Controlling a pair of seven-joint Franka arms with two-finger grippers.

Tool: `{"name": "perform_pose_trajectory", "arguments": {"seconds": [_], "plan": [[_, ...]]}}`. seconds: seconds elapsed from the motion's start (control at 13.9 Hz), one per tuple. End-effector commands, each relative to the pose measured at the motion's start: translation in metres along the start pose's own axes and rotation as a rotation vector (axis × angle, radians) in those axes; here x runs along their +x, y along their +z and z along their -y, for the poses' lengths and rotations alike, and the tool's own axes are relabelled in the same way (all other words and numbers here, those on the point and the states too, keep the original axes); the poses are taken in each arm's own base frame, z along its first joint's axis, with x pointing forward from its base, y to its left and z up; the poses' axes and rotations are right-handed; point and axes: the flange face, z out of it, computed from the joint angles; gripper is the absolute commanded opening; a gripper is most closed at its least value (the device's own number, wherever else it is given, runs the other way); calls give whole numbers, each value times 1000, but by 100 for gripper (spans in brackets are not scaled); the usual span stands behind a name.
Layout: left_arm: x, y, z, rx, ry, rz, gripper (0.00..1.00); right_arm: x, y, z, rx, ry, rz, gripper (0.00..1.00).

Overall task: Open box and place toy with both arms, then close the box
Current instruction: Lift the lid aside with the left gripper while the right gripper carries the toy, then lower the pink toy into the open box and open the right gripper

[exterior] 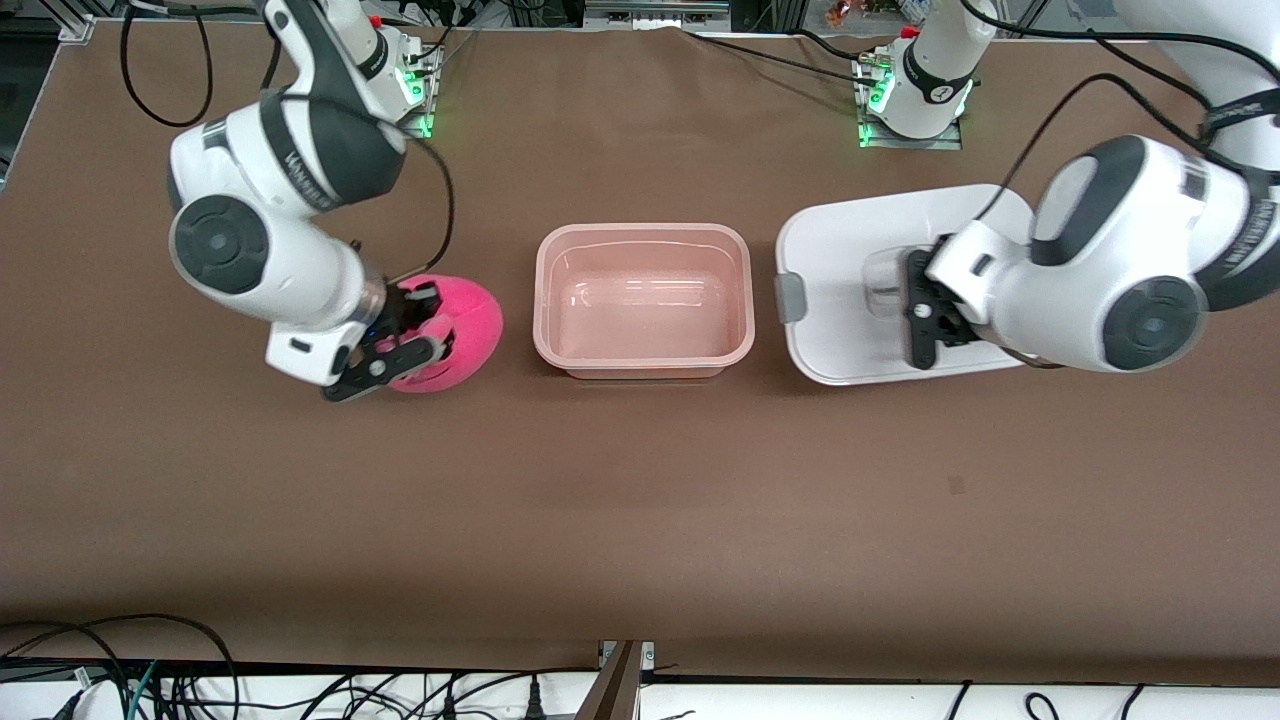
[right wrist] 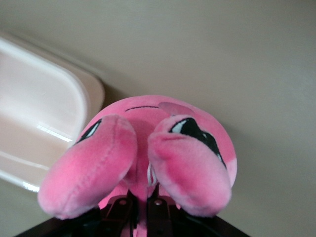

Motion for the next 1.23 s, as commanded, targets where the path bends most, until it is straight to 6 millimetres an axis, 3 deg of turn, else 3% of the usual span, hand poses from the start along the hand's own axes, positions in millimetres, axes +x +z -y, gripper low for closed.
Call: {"name": "perform_pose_trajectory", "arguments": {"seconds": [0.0, 0.36, 0.65, 0.72, 0.79, 0.87, 1.01, 1.15], "plan": [[-8, -2, 2, 12, 65, 51, 0, -1, -11, 50, -55, -124, 13, 0], [-9, 0, 2, 6, 64, 57, 0, -4, 8, 152, -200, -330, 34, 0], [-8, 1, 2, 0, 70, 59, 0, 1, 42, 198, -269, -381, 56, 0], [-5, 2, 1, 1, 72, 63, 0, 4, 52, 206, -278, -366, 47, 9], [-4, 1, 0, 2, 75, 64, 0, 8, 60, 215, -275, -346, 28, 40], [-4, 2, 0, 0, 76, 65, 0, 12, 65, 224, -274, -345, -1, 98], [-1, 2, -1, -1, 80, 65, 0, 13, 58, 244, -264, -315, -67, 100], [6, 3, -4, -1, 87, 68, 0, 8, 27, 263, -250, -259, -129, 100]]}}
